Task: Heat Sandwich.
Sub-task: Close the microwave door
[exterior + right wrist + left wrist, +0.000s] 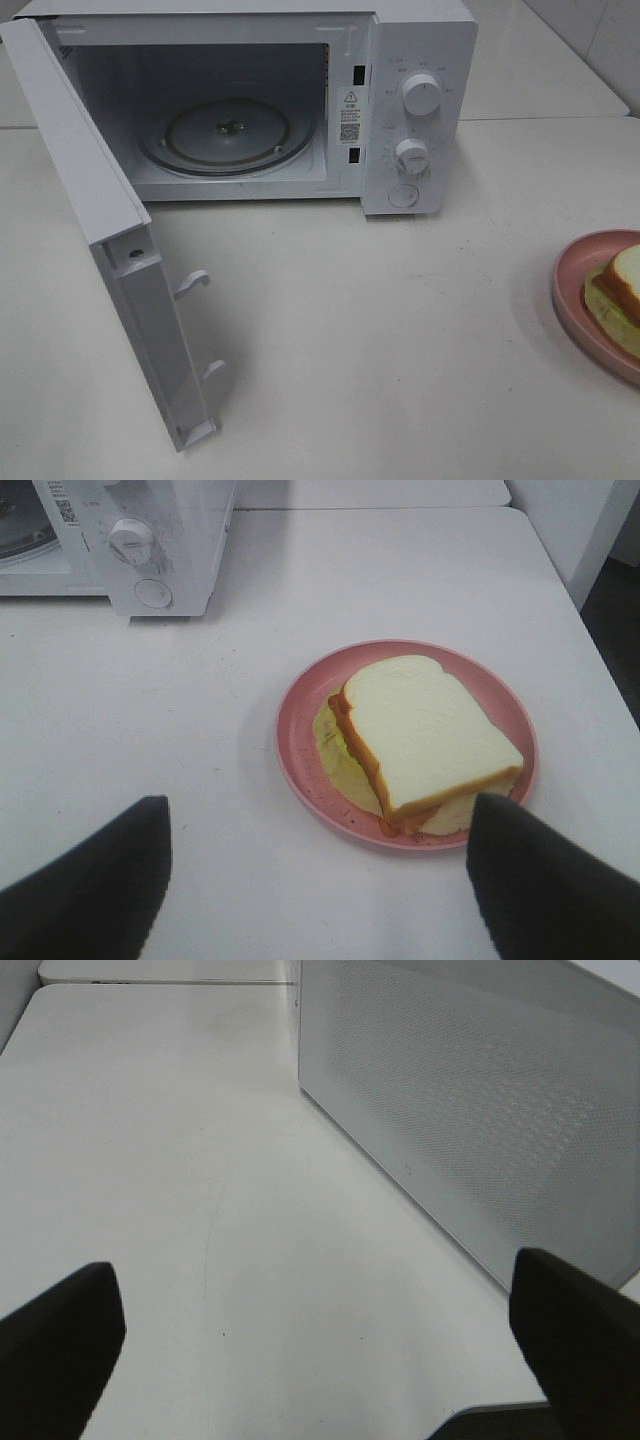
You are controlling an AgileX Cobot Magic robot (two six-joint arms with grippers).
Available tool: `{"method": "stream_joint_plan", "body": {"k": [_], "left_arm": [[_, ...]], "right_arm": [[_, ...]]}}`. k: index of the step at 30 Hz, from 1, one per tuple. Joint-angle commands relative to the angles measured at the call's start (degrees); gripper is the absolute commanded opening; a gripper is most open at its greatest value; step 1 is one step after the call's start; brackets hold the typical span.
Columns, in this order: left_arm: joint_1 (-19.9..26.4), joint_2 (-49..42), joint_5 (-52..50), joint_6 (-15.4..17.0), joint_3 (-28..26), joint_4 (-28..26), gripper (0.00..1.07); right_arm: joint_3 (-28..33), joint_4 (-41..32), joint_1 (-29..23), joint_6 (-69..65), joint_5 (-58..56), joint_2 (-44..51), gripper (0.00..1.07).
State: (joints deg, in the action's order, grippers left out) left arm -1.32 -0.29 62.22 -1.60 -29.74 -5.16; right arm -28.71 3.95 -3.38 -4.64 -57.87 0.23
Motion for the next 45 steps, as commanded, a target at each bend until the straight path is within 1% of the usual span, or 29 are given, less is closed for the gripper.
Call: {"method": "stream_joint_plan", "body": {"k": [1, 37, 45], "left_arm": [[0.17, -0.29, -0.74, 0.17, 0.23, -0.17, 0.98], [0.17, -0.29, -0.74, 0.17, 0.23, -0.17, 0.98], [0.17, -0.29, -0.74, 0.17, 0.23, -0.86, 0.98]], "right_arm": [[0.11, -0.29, 0.52, 0.86, 0.92, 1.6, 0.76], [0.11, -0.29, 0.52, 0.8, 0.92, 1.55, 0.76], [0.11, -0.29, 0.52, 0.8, 0.92, 1.55, 0.76]]}}
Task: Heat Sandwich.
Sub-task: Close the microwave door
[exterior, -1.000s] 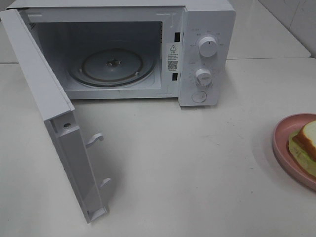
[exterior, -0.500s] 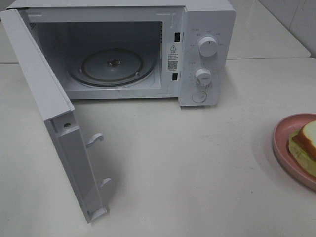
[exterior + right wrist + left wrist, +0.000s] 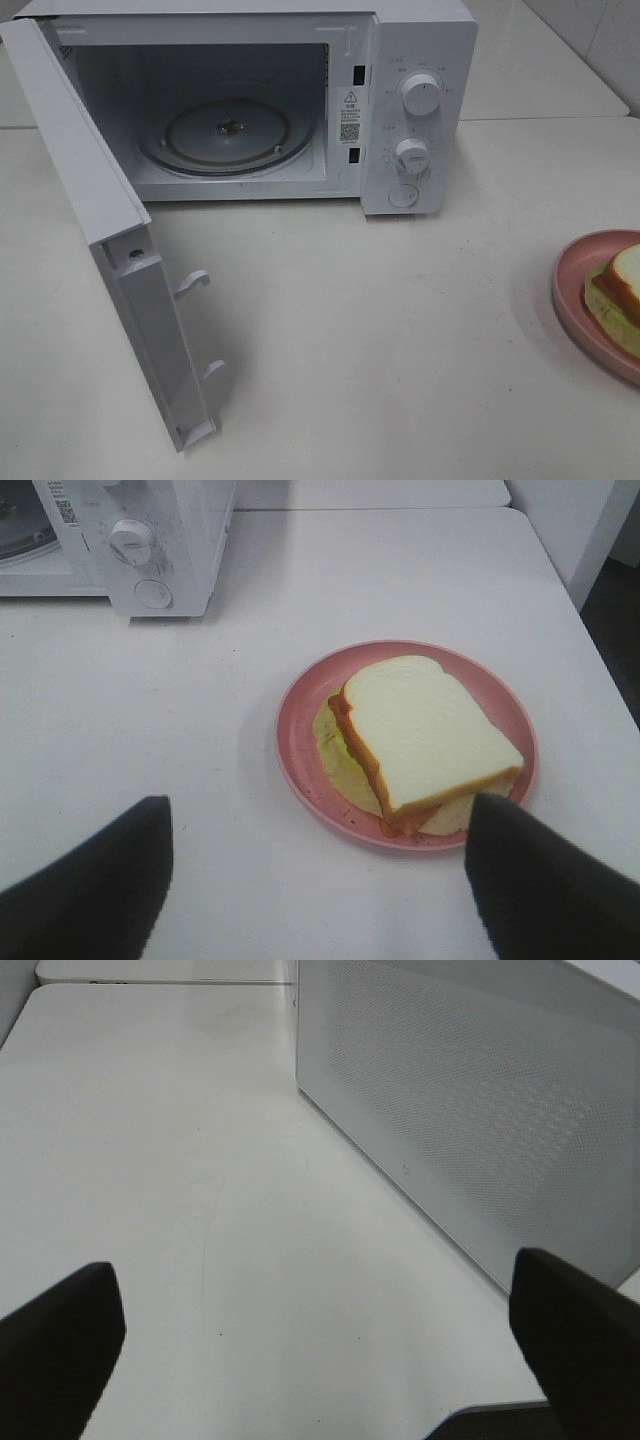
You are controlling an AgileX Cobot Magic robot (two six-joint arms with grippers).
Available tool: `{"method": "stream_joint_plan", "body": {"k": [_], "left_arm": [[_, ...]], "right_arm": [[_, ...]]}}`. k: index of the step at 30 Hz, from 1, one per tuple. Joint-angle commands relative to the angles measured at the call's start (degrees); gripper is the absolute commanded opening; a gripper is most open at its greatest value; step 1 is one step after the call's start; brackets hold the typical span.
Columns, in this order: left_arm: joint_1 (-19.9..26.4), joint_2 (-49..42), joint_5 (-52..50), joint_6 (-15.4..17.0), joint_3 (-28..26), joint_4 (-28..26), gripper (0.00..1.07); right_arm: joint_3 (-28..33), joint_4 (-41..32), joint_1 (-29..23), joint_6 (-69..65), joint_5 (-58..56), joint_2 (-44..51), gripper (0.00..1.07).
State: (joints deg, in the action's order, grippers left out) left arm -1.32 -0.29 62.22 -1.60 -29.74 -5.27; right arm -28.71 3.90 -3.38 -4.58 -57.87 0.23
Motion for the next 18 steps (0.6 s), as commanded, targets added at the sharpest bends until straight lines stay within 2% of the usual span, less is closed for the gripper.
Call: {"method": "stream_joint_plan", "body": {"k": [1, 12, 17, 18], "left_arm": [[0.17, -0.29, -0.74, 0.17, 0.23, -0.74, 0.98], [0.17, 0.34, -3.44, 0.0, -1.38, -1.09, 0.98], [0.17, 3.67, -6.36, 0.0, -1.49, -0.8, 0.97], [0.17, 5.84, -7.39, 0.0, -1.49, -0.8, 0.93]], "right_arm": [[0.11, -0.23, 0.52, 0.74, 0.92, 1.55, 0.76], [0.11, 0.0, 0.52, 0.46, 0.92, 1.55, 0.76], [0.11, 0.0, 0.52, 0.46, 0.92, 1.55, 0.76], [0.11, 0.0, 0.52, 0.46, 0.92, 1.55, 0.76]]}}
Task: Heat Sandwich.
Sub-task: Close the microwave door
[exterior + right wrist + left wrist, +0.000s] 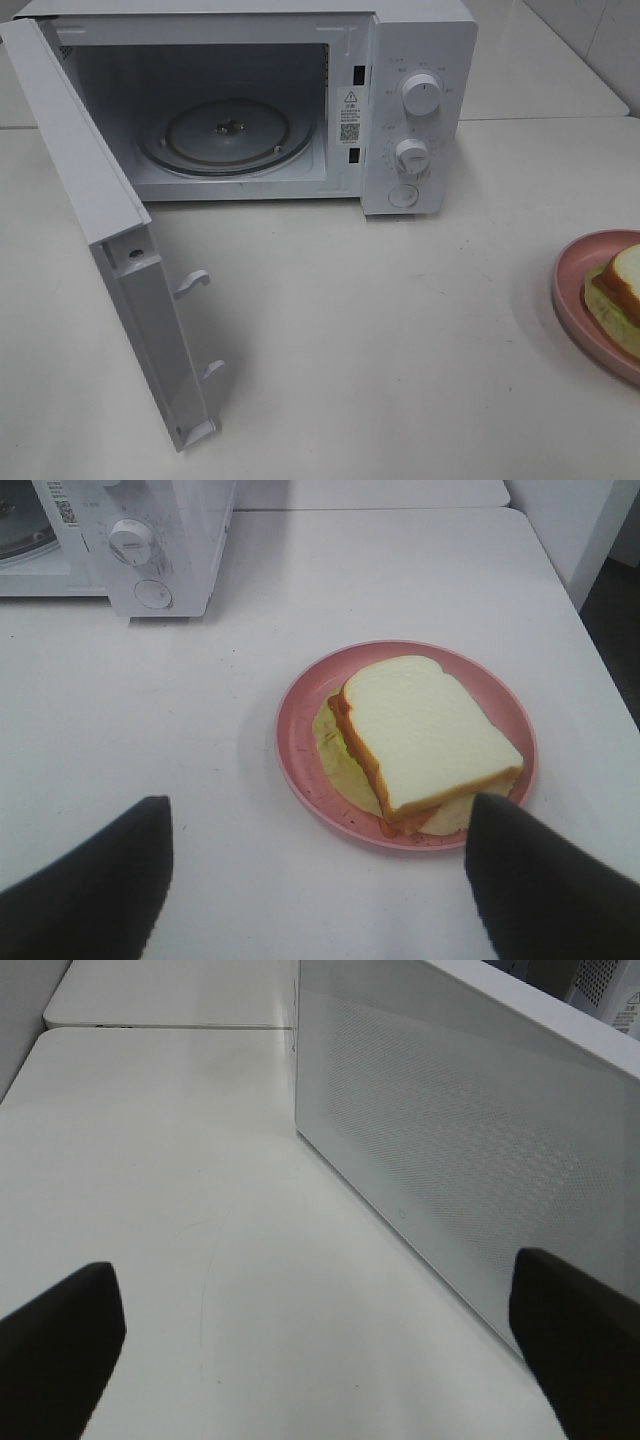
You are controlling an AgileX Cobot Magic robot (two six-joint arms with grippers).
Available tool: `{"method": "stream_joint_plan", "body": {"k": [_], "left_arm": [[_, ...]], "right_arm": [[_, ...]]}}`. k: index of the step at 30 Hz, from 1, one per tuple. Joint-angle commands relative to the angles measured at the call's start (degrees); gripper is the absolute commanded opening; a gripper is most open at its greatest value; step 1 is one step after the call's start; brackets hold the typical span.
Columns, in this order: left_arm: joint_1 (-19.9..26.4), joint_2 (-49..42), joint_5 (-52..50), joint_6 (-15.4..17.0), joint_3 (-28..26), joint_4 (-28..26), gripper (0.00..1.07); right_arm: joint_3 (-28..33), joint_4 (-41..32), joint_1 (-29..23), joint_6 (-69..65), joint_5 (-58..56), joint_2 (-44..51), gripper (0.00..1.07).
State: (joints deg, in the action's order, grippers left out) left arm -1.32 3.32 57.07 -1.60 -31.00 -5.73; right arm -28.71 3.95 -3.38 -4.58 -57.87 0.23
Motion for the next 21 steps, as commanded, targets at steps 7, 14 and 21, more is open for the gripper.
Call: {"method": "stream_joint_plan", "body": {"k": [7, 14, 21], "left_arm": [[0.17, 8.94, -6.02, 0.0, -0.23, -0.34, 0.65], [0.17, 18.85, -12.61, 0.0, -0.11, -0.23, 0.22], [0.17, 24.92, -23.09, -0.06, 2.69, -0.29, 0.0]], "right_arm": [[0.11, -0.06, 0.52, 0.46, 0.92, 1.55, 0.76], [0.11, -0.06, 0.52, 0.46, 0.92, 1.55, 0.76], [0.11, -0.06, 0.52, 0.46, 0.92, 1.55, 0.76]]}}
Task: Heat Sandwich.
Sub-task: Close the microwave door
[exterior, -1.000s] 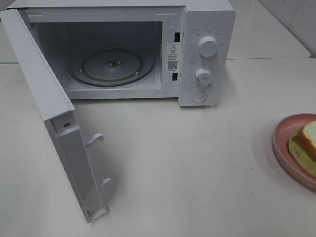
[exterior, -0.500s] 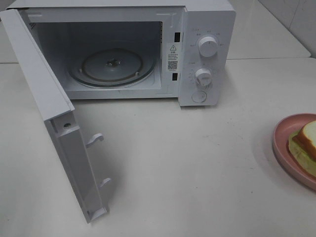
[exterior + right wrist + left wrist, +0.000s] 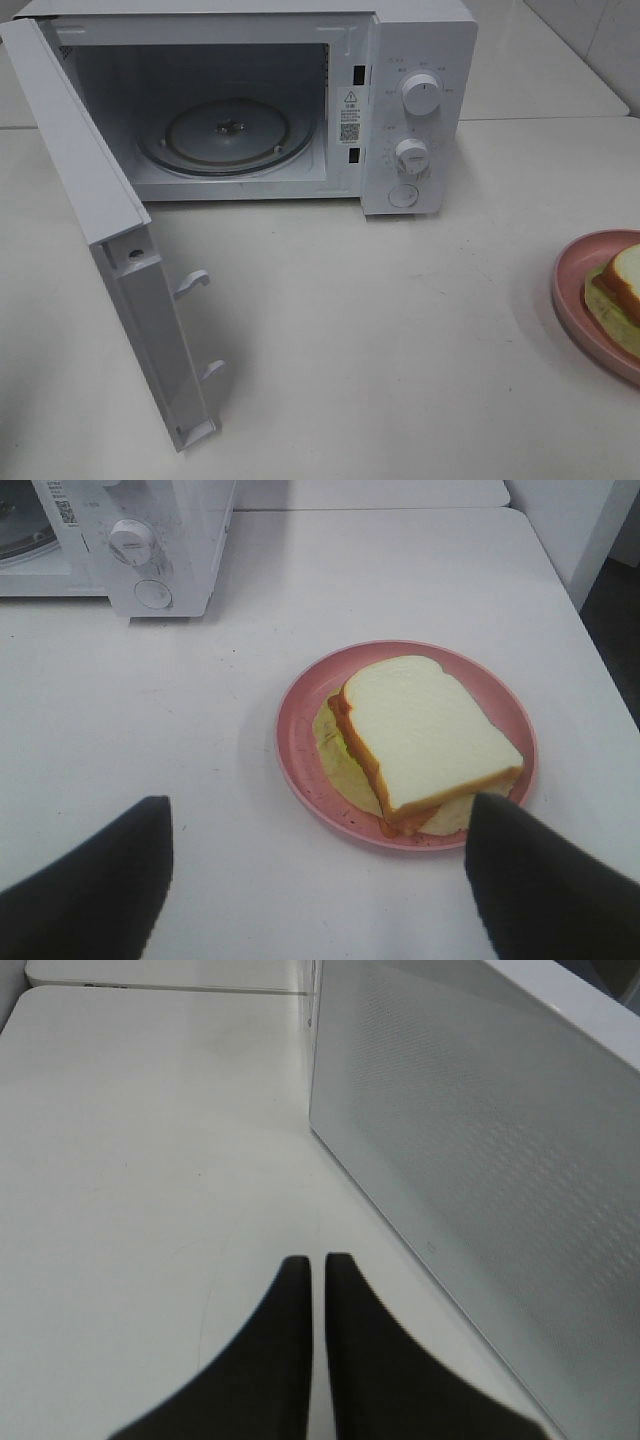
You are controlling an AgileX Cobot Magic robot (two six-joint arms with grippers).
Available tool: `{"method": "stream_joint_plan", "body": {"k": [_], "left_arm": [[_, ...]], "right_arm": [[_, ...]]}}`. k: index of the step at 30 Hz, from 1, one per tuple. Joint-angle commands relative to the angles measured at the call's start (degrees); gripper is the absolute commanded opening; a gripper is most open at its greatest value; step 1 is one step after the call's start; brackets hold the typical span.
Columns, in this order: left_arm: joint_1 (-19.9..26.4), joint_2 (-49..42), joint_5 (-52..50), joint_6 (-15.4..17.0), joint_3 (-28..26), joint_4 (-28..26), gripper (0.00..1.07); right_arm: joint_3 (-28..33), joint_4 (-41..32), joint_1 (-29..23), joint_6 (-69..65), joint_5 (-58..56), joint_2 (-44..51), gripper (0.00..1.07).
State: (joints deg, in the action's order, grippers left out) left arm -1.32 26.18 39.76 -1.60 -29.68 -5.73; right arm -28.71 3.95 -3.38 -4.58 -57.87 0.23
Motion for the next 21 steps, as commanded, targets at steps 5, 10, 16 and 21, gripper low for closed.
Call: {"method": "stream_joint_plan", "body": {"k": [5, 10, 16, 21], "left_arm": [[0.0, 6.7, -18.68, -0.06, 5.56, -0.46, 0.0], [0.0, 11.29, -31.68, -1.49, 9.91, -0.29, 0.0], [0.0, 18.79, -50.76, -2.81, 14.61, -0.29, 0.0], [0.0, 24.87, -61.08, -2.81, 15.3, 0.8, 0.0]], "right_arm": [[0.11, -0.06, 0.52, 0.46, 0.92, 1.55, 0.76], [0.11, -0.06, 0.52, 0.52, 0.92, 1.55, 0.76], [0.11, -0.06, 0.52, 0.52, 0.92, 1.55, 0.76], [0.11, -0.06, 0.52, 0.52, 0.92, 1.55, 0.76]]}}
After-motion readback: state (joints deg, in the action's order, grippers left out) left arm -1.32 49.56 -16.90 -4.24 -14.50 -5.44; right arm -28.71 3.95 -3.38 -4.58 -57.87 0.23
